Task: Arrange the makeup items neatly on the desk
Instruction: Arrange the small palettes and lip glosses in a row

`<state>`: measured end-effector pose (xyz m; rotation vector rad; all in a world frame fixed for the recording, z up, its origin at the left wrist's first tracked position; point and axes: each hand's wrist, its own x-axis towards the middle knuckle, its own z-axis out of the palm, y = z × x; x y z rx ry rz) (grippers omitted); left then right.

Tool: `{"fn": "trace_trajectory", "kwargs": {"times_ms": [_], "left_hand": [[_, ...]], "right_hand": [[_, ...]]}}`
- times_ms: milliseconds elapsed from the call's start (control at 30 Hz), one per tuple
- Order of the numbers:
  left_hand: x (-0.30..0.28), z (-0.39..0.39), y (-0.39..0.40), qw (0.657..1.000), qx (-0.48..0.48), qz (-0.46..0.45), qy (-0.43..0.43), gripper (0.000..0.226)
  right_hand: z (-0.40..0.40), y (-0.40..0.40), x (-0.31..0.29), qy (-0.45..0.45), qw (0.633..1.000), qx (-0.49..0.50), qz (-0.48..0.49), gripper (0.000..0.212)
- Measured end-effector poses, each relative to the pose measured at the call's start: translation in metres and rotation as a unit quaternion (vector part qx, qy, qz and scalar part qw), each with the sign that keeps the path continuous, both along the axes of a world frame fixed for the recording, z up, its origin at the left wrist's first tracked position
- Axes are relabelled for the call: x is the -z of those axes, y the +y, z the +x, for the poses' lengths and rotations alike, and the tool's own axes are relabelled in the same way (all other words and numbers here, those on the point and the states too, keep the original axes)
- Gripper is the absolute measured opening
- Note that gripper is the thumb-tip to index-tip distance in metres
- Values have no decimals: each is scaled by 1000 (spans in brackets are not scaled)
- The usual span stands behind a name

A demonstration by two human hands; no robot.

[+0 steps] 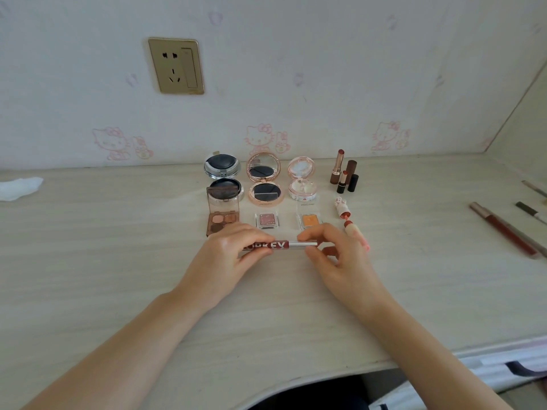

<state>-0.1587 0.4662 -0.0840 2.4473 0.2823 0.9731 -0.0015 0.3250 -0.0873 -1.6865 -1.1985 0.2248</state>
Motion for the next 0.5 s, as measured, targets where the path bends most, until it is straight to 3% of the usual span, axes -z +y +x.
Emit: {"fn": "trace_trajectory", "kwargs": {"times_ms": [133,233,333,500], "left_hand": [[0,0,-1,1000,8,3,-1,17],[0,-1,0,1000,5,1,-4,18],[0,-2,-1,1000,8,1,-5,18],[0,-1,-2,1000,-6,3,-5,21]], "right_hand": [[1,0,0,19,1000,-1,8,24],[0,1,-1,55,998,11,-2,6],[-1,0,-1,1,1000,19,-25,28],[1,0,2,33,999,6,-14,26]]}}
